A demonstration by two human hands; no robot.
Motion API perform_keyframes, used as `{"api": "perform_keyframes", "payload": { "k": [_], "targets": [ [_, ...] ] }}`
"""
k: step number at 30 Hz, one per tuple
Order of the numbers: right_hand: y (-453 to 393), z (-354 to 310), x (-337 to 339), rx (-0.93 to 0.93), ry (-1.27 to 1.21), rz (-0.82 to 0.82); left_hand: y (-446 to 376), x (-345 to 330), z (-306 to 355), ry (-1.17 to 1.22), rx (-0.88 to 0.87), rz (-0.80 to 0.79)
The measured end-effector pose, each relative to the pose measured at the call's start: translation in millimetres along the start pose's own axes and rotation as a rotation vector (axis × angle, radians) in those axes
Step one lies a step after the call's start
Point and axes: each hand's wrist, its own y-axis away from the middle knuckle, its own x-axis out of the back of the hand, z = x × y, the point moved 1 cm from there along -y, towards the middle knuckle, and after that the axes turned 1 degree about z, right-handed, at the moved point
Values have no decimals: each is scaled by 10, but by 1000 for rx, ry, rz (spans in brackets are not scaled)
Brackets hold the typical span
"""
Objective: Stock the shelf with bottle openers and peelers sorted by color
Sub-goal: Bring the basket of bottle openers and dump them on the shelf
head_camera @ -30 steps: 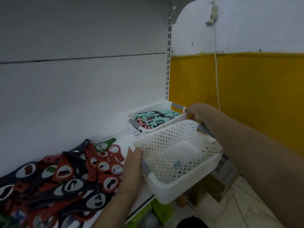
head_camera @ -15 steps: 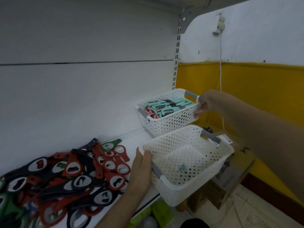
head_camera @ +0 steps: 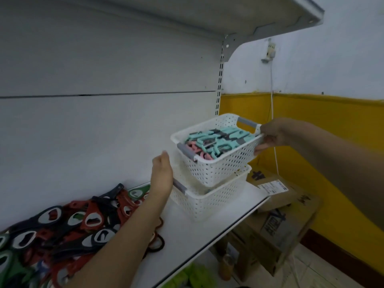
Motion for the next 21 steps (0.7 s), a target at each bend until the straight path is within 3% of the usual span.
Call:
{"api": "perform_keyframes", "payload": {
  "k": [3, 7, 11, 13, 16, 21],
  "targets": [
    [60, 99, -197, -9, 38, -26, -69, -109, 98, 68, 0, -29],
    [-17, 205, -353, 66, 74, -7, -63, -61, -28, 10, 4, 92],
    [-58, 317, -382, 264, 548, 246, -15, -3, -126, -164, -9, 143],
    [-30, 412, -458, 372, 670, 332, -5, -20, -112, -175, -54, 147],
    [-136, 598, -622, 426, 812, 279, 8, -44, -179, -117, -79, 135],
    [-297, 817, -815, 282, 214, 51, 45, -37, -309, -2, 49, 48]
  ]
}}
